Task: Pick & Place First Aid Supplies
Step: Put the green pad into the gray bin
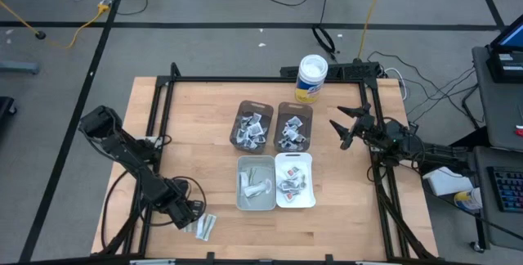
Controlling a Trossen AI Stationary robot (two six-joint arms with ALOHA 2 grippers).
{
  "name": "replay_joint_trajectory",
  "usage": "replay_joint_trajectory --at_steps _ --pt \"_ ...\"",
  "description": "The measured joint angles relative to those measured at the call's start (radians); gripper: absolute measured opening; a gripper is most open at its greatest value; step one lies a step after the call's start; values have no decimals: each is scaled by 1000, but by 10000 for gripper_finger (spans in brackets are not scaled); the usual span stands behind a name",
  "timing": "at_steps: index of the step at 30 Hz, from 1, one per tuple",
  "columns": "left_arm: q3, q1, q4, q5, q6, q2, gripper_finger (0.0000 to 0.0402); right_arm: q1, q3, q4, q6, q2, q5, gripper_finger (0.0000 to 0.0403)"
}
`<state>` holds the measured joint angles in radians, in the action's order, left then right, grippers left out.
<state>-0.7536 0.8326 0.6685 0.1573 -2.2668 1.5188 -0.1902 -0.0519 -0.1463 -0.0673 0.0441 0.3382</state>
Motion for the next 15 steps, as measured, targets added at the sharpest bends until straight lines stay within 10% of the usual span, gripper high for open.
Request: replay_joint_trajectory --at_steps 15 --pt "-2 -32 2 45 127 0 46 0 0 0 0 0 0 279"
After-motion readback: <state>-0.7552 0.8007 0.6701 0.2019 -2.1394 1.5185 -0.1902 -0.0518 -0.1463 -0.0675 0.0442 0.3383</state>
